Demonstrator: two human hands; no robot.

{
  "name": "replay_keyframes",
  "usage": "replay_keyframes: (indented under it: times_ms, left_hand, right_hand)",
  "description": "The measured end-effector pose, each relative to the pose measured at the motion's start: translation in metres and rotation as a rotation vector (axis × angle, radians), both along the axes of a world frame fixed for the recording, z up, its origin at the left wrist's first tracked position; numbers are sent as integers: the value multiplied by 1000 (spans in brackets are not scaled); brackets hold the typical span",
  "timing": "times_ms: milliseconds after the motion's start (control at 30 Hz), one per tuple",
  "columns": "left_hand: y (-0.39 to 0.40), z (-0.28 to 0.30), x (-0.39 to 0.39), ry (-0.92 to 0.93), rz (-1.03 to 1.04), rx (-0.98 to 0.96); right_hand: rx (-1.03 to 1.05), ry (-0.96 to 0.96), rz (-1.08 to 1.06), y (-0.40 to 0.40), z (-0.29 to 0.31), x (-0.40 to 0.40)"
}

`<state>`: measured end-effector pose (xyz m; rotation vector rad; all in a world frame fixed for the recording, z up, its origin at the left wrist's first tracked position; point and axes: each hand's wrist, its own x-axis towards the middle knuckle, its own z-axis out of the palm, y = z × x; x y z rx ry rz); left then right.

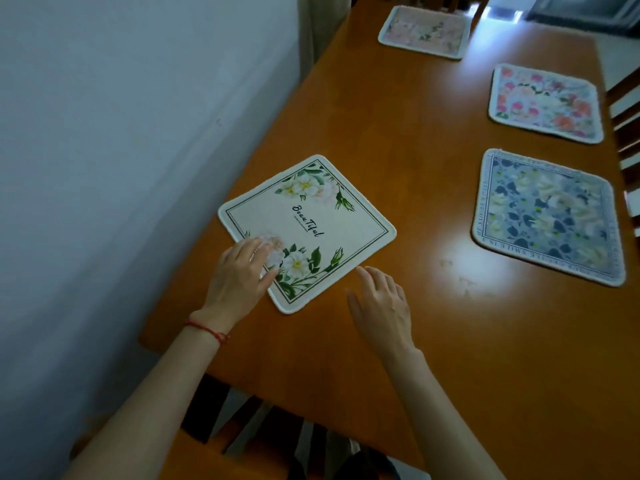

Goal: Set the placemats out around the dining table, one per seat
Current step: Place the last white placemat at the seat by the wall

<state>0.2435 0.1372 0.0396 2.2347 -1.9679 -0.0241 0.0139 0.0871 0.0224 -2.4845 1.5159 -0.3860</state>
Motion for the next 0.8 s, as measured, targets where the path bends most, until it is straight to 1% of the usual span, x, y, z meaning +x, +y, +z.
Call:
replay_keyframes:
  times_ms: [200, 300, 500, 633, 800]
  left_hand:
    - [-52, -22, 51, -33, -203, 15]
    - [-73, -32, 77, -35, -250, 41]
    - [-110, -40, 117, 16, -235, 81]
    - [-136, -49, 131, 65, -208, 81]
    - [-168, -62, 138, 127, -192, 104]
  right_hand:
    - [-3, 94, -139, -12, -14, 32]
    - [26, 109, -203, -13, -22, 51]
    - [58, 81, -335, -12, -30, 77]
    - [126, 2, -474, -17, -37, 81]
    - [235, -109, -599, -21, -43, 84]
